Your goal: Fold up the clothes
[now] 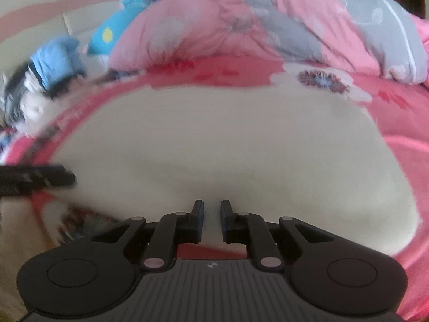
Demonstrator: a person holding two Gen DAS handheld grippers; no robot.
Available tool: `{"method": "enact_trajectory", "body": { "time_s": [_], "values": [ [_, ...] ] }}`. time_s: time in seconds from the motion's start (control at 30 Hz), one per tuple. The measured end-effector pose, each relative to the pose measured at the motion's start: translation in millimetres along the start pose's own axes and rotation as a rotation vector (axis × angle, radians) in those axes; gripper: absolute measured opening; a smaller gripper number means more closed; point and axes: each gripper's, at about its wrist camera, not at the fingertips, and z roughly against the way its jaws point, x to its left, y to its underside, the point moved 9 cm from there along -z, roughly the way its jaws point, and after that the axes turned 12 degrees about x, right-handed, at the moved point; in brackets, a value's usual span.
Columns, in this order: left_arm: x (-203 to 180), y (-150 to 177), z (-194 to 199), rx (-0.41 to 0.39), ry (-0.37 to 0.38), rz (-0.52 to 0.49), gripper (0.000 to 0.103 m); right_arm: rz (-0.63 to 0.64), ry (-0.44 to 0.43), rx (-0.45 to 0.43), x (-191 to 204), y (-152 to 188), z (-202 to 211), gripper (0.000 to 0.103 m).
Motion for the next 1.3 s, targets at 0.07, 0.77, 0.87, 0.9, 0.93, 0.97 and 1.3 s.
{"method": "enact_trajectory", "body": {
  "time_s": [0.07,0.77,0.87,0.9,0.93,0.97,1.3],
  "values": [
    [2.9,1.8,1.6,-0.001,-0.017,-0.004,0.05,0.046,-0.042,-0.064,18.2,-6.4,12.1,0.014],
    [13.6,9.9,10.0,-0.031,0.026,-0.009,0.05,0.119,-0.168,0.04,89.2,1.9,-55.3,0.012],
    [15.8,11.0,17.2,-0.049,0.018,-0.022,0.05,0.161,-0.199,-0.029,105.1,-10.5,-36.2,0.012],
    [17.4,11.8,19.5,-0.055,0.016,-0.02,0.05,0.186,-0.211,-0.058,112.5,-12.8,-31.6,0.012],
    [19.9,12.5,20.7,-0.057,0.014,-0.014,0.05,0.197,-0.226,-0.053,117.9,-11.4,-36.4,0.012],
    [22.4,13.1,21.8,-0.058,0.012,-0.009,0.05,0.195,-0.243,-0.013,121.2,-6.3,-50.6,0.012],
    [61.6,13.9,45.7,-0.123,-0.016,0.113,0.05,0.266,-0.297,-0.046,150.8,-14.6,-56.4,0.012]
  ]
}}
